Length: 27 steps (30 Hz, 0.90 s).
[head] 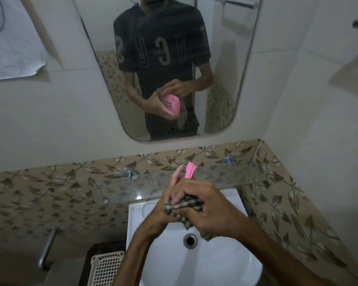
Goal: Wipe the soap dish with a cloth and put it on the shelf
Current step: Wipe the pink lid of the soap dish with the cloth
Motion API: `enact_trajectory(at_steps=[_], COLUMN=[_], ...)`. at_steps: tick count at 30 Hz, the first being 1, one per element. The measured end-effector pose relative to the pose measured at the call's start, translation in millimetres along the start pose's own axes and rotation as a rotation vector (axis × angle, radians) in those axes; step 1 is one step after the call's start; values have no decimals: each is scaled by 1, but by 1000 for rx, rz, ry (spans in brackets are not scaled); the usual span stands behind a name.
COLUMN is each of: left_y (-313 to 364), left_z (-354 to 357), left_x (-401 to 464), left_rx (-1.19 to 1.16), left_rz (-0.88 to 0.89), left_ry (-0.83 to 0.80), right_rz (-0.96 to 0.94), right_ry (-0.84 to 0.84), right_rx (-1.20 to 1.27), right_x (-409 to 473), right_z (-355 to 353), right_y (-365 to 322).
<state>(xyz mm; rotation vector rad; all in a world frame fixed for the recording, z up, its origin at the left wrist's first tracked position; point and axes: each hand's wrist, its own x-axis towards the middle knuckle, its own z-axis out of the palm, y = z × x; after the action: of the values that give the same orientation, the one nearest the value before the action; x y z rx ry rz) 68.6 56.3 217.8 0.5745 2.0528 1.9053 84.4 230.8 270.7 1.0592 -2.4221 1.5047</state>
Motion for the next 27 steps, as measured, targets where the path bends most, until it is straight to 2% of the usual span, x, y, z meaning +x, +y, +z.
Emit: enact_trajectory(at_steps=[8,14,18,21,24,25,27], left_y=[9,7,12,9,7,8,9], left_z=[5,20,24,21,22,22,17], left_x=[11,19,27,22,15,13,11], left_rx=[-12,80,35,62,237,290,344], left_rz=[17,0,28,-38,-38,-21,44], left_ry=[129,227,199,167,152,147,143], right_rz=[-161,-156,-160,-43,284,375,416], right_ry=[128,232,284,359,413,436,441], right_rx=[-151,-209,-321,-241,-113,-18,291], right_x=[6,26,37,53,72,74,68], right_z=[-10,-16,-23,-36,-48,-52,-59], right_y=[4,7,13,20,40,48,55])
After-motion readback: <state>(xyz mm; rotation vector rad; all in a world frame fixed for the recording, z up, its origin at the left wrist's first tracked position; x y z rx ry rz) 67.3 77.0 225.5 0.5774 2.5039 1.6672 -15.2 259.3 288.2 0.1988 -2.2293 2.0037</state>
